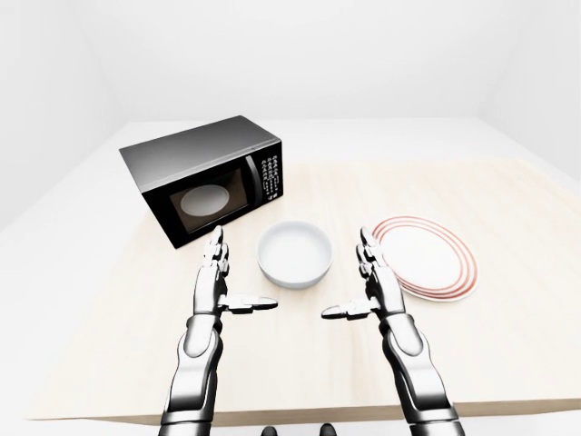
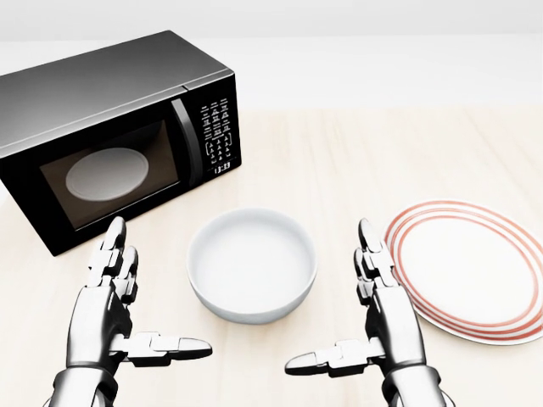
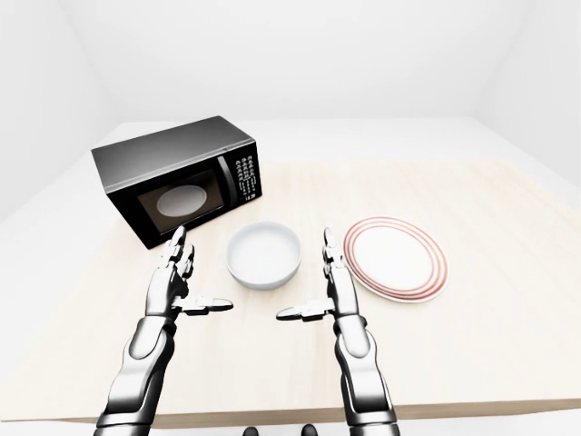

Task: Pick up the white bowl and put it on the plate.

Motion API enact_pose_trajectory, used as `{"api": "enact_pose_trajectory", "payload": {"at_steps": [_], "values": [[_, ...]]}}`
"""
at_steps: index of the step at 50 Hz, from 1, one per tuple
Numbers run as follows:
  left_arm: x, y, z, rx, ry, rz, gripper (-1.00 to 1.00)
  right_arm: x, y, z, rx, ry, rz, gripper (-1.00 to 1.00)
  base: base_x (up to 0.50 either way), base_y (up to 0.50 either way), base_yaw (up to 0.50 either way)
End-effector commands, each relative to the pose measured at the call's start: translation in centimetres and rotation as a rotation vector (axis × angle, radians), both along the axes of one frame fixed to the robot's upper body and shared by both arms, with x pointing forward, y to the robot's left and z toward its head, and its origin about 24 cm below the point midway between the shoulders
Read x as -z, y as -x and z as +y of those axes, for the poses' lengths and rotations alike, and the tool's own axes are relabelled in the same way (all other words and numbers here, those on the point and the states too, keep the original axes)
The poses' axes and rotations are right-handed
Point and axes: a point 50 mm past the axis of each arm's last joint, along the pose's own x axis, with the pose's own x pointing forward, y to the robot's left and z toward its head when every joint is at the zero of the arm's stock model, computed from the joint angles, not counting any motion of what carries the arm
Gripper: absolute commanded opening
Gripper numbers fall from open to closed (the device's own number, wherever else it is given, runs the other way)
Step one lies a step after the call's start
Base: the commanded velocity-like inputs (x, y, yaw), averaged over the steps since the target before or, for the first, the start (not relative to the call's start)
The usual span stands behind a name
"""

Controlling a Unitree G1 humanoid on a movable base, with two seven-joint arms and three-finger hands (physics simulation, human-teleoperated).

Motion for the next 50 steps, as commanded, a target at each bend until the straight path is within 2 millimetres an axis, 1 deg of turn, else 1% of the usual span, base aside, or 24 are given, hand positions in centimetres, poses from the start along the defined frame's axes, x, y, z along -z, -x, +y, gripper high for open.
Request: {"api": "enact_pose_trajectory", "payload": {"at_steps": [1,5,9,10,11,14,19,28,34,38,39,43,46,47,48,49,50], "values": [[0.0,0.0,0.0,0.0,0.0,0.001,1.0,-0.4,-0.3,-0.4,0.016,0.044,-0.012,1.0,0.0,0.0,0.0],[0.0,0.0,0.0,0.0,0.0,0.001,1.0,-0.9,-0.8,-1.0,0.04,0.115,-0.03,1.0,0.0,0.0,0.0],[0.0,0.0,0.0,0.0,0.0,0.001,1.0,-1.1,-1.4,-1.1,0.044,0.21,-0.039,1.0,0.0,0.0,0.0],[0.0,0.0,0.0,0.0,0.0,0.001,1.0,-1.1,-1.4,-1.1,0.044,0.212,-0.04,1.0,0.0,0.0,0.0],[0.0,0.0,0.0,0.0,0.0,0.001,1.0,-1.6,-1.6,-1.3,0.052,0.244,-0.052,1.0,0.0,0.0,0.0],[0.0,0.0,0.0,0.0,0.0,0.001,1.0,-2.3,-1.7,-1.5,0.06,0.287,-0.072,1.0,0.0,0.0,0.0],[0.0,0.0,0.0,0.0,0.0,0.001,1.0,-3.1,-2.1,-1.3,0.048,0.366,-0.092,1.0,0.0,0.0,0.0],[0.0,0.0,0.0,0.0,0.0,0.001,1.0,-3.4,-2.6,-0.6,0.017,0.598,-0.127,1.0,0.0,0.0,0.0],[0.0,0.0,0.0,0.0,0.0,0.001,1.0,-3.4,-2.6,-0.3,0.001,0.696,-0.137,1.0,0.0,0.0,0.0],[0.0,0.0,0.0,0.0,0.0,0.001,1.0,-3.8,-2.5,-0.1,-0.014,0.765,-0.151,1.0,0.0,0.0,0.0],[0.0,0.0,0.0,0.0,0.0,0.001,1.0,-4.3,-2.3,0.4,-0.043,0.822,-0.163,1.0,0.0,0.0,0.0],[0.0,0.0,0.0,0.0,0.0,0.001,1.0,-4.8,-2.1,0.9,-0.068,0.864,-0.17,1.0,0.0,0.0,0.0],[0.0,0.0,0.0,0.0,0.0,0.001,1.0,-4.4,-2.1,1.2,-0.082,0.889,-0.178,1.0,0.0,0.0,0.0],[0.0,0.0,0.0,0.0,0.0,0.001,1.0,-5.0,-2.0,1.4,-0.094,0.904,-0.177,1.0,0.0,0.0,0.0],[0.0,0.0,0.0,0.0,0.0,0.001,1.0,-5.0,-2.0,1.5,-0.098,0.911,-0.177,1.0,0.0,0.0,0.0],[0.0,0.0,0.0,0.0,0.0,0.001,1.0,-6.7,-2.3,4.3,-0.192,1.118,-0.24,1.0,0.0,0.0,0.0],[0.0,0.0,0.0,0.0,0.0,0.001,1.0,-6.7,-2.4,4.3,-0.189,1.131,-0.232,1.0,0.0,0.0,0.0]]}}
